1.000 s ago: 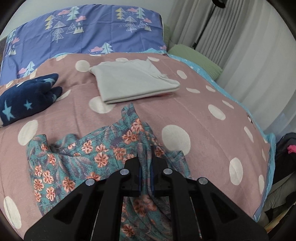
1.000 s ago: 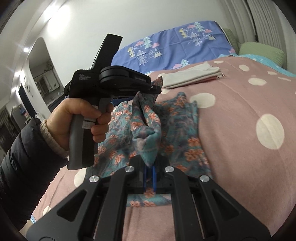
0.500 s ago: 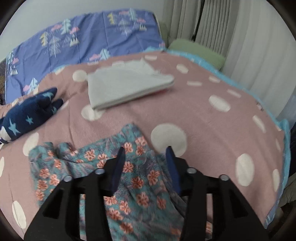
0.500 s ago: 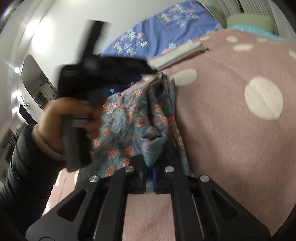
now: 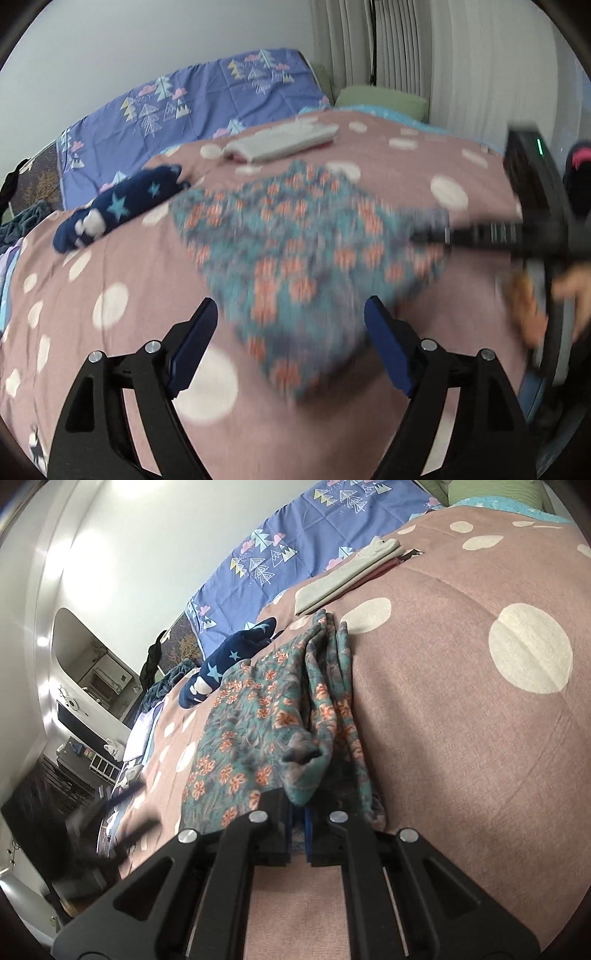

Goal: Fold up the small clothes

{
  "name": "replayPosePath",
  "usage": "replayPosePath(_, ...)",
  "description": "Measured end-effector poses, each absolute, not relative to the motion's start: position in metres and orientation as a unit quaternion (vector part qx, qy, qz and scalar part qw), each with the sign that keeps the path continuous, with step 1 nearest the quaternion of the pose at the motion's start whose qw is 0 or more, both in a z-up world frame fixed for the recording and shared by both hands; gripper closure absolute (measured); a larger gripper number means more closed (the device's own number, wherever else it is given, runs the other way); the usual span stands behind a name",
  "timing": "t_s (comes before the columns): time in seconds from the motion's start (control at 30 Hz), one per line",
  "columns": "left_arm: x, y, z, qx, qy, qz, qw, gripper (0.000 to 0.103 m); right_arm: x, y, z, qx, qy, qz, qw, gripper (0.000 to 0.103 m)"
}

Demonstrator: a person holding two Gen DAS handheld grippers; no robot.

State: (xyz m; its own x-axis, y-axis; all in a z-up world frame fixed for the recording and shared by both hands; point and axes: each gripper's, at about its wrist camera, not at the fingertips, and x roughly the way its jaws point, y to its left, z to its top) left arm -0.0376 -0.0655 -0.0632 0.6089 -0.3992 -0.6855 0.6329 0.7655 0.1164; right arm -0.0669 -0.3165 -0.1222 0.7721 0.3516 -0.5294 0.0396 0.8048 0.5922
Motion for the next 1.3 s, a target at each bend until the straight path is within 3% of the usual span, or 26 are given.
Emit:
replayPosePath(0.2,-0.041,-0.059,-0.101,0.221,0.351,-0.231,0.880,0.021,-0.072,-0.313,-0.098,0.288,0.295,0.091,0.907,0.099)
replayPosePath(0.3,-0.031,-0.054,-0.096,0.182,0.352,-0.217,0.892,0.021,-0.079,-0.320,-0.092,0.290,0.278,0.082,0.912,0.099)
replayPosePath(0.5,-0.028,-0.044,-0.106,0.206,0.344,-0.171,0.900,0.022,-0.081,-0.337,-0.136,0.315,0.345,0.069,0.882,0.096)
replayPosePath(0.63,-0.029,-0.035,-0.111,0.193,0.358,-0.183,0.895,0.035,-0.085,-0.345,-0.140,0.322,0.350,0.076,0.876,0.093)
replayPosePath(0.7,-0.033,-0.035,-0.107,0.184,0.359,-0.196,0.894,0.048,-0.088,-0.340,-0.119,0.274,0.323,0.057,0.904,0.086)
replayPosePath(0.77,-0.039,-0.037,-0.101,0.171,0.368,-0.228,0.885,0.077,-0.088,-0.332,-0.099,0.225,0.300,0.048,0.926,0.083)
replayPosePath(0.83,-0.046,-0.040,-0.095,0.167,0.372,-0.262,0.875,0.095,-0.078,-0.328,-0.085,0.203,0.294,0.062,0.932,0.080)
replayPosePath(1.03,-0.076,-0.050,-0.068,0.187,0.330,-0.315,0.870,0.097,-0.013,-0.312,-0.089,0.151,0.362,0.098,0.915,0.080)
replayPosePath(1.13,-0.059,-0.060,-0.075,0.187,0.332,-0.302,0.874,0.096,0.007,-0.310,-0.108,0.156,0.397,0.098,0.899,0.074)
replayPosePath(1.2,-0.040,-0.064,-0.093,0.182,0.358,-0.285,0.870,0.095,0.011,-0.314,-0.114,0.164,0.405,0.094,0.895,0.095)
replayPosePath(1.3,-0.028,-0.061,-0.120,0.169,0.388,-0.283,0.861,0.094,-0.001,-0.321,-0.118,0.172,0.399,0.088,0.896,0.096)
